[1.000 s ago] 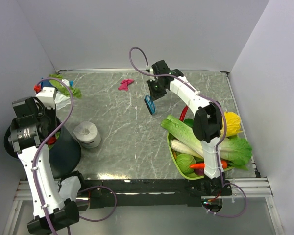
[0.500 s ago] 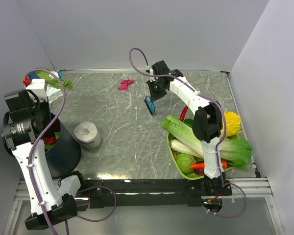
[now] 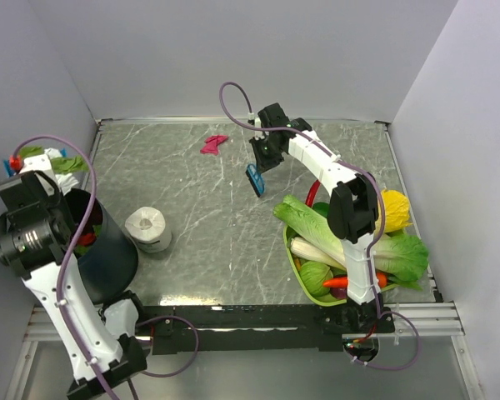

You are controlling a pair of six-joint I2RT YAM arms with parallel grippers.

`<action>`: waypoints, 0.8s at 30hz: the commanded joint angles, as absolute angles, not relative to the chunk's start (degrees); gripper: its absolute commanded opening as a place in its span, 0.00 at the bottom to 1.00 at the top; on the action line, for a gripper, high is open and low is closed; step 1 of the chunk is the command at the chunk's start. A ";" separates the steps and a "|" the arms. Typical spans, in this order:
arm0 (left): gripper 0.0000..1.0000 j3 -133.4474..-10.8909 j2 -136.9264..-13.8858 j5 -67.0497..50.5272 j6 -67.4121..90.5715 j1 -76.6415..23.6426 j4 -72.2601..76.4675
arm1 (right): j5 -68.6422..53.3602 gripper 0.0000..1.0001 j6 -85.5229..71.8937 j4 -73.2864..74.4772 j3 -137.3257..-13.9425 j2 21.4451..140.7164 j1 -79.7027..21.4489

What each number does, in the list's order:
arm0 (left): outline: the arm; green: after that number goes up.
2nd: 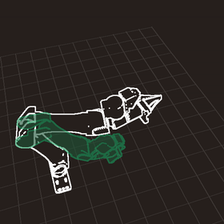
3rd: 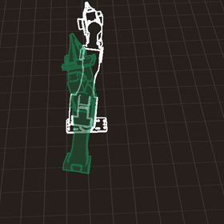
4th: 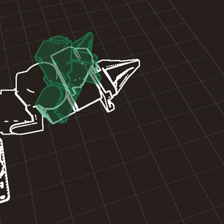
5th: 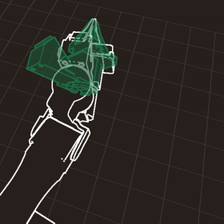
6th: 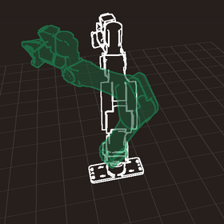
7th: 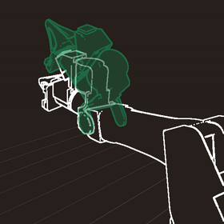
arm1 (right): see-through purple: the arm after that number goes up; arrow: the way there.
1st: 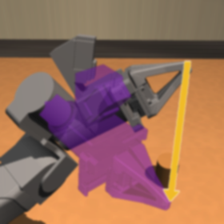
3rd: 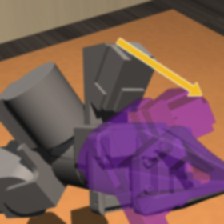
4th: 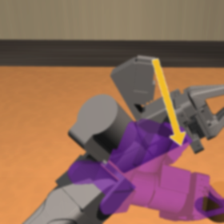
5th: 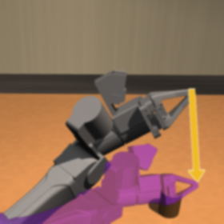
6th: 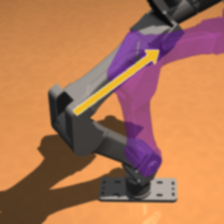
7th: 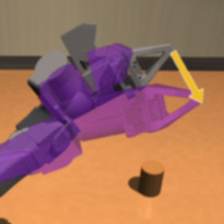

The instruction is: Sweep away the paper scraps from the table

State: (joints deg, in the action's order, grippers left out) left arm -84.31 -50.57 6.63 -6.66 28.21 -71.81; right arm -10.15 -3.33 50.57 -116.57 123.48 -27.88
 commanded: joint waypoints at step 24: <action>0.01 -83.06 -36.04 32.07 -20.64 33.93 -78.66 | -15.03 0.00 -3.78 52.82 -116.28 126.12 -27.60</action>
